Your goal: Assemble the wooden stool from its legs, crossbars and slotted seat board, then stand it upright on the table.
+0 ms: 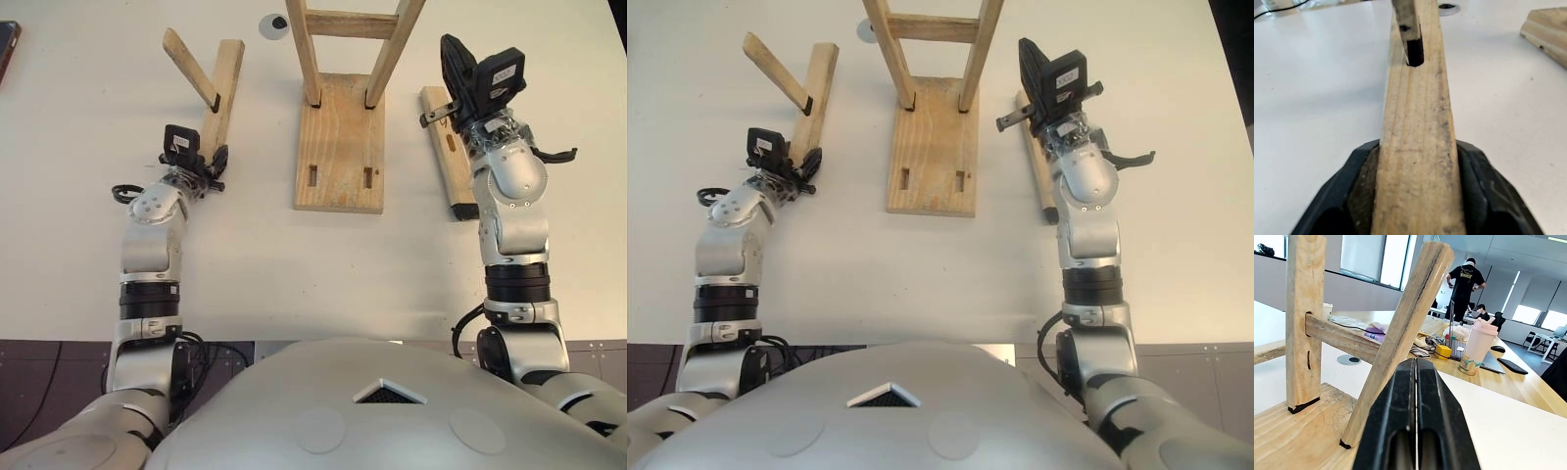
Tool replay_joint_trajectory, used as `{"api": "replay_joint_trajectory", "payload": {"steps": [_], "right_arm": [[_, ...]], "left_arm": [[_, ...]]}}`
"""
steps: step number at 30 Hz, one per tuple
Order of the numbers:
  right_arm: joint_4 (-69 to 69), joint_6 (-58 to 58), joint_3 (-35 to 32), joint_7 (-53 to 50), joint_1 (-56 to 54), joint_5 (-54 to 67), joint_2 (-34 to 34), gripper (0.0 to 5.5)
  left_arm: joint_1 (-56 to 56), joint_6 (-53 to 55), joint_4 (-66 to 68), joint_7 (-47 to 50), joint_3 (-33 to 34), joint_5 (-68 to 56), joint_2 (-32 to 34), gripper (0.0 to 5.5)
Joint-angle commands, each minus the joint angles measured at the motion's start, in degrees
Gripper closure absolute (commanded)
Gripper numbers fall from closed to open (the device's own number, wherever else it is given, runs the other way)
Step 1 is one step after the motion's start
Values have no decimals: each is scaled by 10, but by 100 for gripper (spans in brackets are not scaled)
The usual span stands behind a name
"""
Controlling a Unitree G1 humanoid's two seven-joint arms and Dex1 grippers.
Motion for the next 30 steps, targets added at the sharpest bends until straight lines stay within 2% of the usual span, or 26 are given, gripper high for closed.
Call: {"api": "replay_joint_trajectory", "payload": {"steps": [1,2,6,10,14,26,30], "right_arm": [[7,-12,6,3,-14,-15,-2,550],[5,-14,3,2,-12,-15,-3,550],[-2,-17,1,-7,1,-19,2,550],[-11,-20,4,-18,19,-25,10,550],[-22,-17,6,-21,28,-29,10,550],[-10,-18,8,-27,18,-31,10,550],[7,-20,14,-17,3,-30,8,550]], "left_arm": [[4,59,-29,-30,2,-13,35,345],[3,65,-41,-42,2,-18,44,309],[-16,72,-60,-74,-2,-21,74,247],[-39,71,-93,-102,-3,-28,104,213],[-81,88,-112,-104,35,-58,114,213],[-182,3,39,-79,-6,-18,83,213],[-162,-20,43,-53,3,-11,69,269]]}}
